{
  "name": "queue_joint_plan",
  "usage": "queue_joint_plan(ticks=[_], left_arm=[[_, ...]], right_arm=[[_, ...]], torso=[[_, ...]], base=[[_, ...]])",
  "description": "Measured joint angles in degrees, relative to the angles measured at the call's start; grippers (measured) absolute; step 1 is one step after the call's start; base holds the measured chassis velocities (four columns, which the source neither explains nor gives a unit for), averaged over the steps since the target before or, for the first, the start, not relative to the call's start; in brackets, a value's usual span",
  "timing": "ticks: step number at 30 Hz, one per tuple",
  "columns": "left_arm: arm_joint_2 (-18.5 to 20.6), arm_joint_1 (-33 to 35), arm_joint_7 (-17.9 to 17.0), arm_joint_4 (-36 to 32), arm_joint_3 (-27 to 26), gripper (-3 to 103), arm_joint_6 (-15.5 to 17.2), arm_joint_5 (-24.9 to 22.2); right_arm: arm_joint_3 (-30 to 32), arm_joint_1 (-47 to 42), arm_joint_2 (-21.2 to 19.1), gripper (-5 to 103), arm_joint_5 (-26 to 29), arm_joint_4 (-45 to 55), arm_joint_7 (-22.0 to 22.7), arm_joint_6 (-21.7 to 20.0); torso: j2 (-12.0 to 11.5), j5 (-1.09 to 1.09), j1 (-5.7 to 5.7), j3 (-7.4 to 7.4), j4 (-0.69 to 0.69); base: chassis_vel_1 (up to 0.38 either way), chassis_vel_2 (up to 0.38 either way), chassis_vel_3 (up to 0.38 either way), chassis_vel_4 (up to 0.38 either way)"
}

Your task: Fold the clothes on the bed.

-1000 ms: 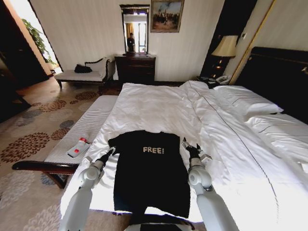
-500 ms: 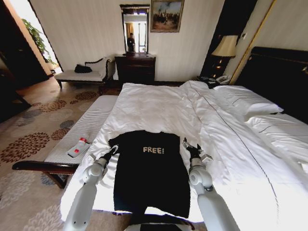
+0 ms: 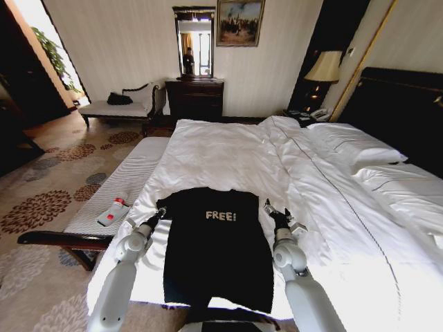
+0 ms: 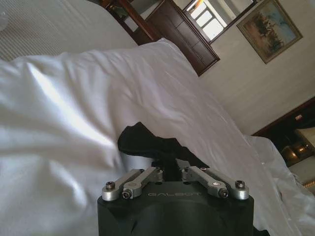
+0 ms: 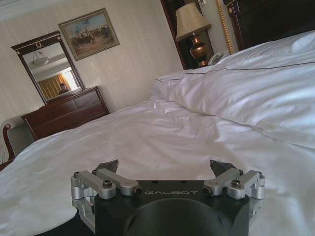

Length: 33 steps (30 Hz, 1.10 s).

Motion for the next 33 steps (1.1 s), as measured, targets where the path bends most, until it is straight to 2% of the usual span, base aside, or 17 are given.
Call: queue_joint_plan(ticks=[2,4,5,10,21,26,33], left_arm=[[0.3,-0.1,0.0,-0.1,0.1,11,0.0,0.0],[1.3,-0.8,0.0,-0.6,1.5,3,0.1,0.0],[1.8,-1.2,0.0,-0.8,2.4,2,0.1,0.0],[3.3,-2.6,-0.1,-1.6,5.9,2,0.2,0.5],[7.0,-8.5,0.0,-1.4,18.7,2,0.8,2.9],[7.6,-8.8,0.3,-1.2,21.4,2,0.8,3.9],[8.1,-8.0,0.4,-2.4,22.5,2,0.8,4.5]], right_arm=[[0.0,0.0,0.0,100,0.0,0.0,0.0,0.0],[-0.1,0.0,0.1,100,-0.1,0.0,0.0,0.0],[-0.1,-0.1,0.1,100,-0.2,0.0,0.0,0.0],[-0.2,-0.3,0.3,100,-0.6,0.0,0.0,0.0],[0.2,-1.1,0.6,100,-0.8,0.2,0.3,0.0],[0.4,-1.4,0.7,100,-0.9,0.4,0.3,0.0],[0.4,-1.6,0.9,100,-1.1,0.4,0.4,0.0]], torso=[[0.0,0.00,0.00,0.00,0.00],[0.0,0.01,0.00,0.00,0.00],[0.0,0.00,0.00,0.00,0.00],[0.0,0.01,0.00,0.00,-0.01],[0.0,0.01,0.01,0.00,-0.01],[0.0,0.01,0.01,0.00,-0.01],[0.0,0.01,0.01,0.00,0.00]], base=[[0.000,0.000,0.000,0.000],[0.000,0.000,0.000,0.000],[0.000,0.000,0.000,0.000],[0.000,0.000,0.000,0.000],[0.000,0.000,0.000,0.000],[0.000,0.000,0.000,0.000],[0.000,0.000,0.000,0.000]])
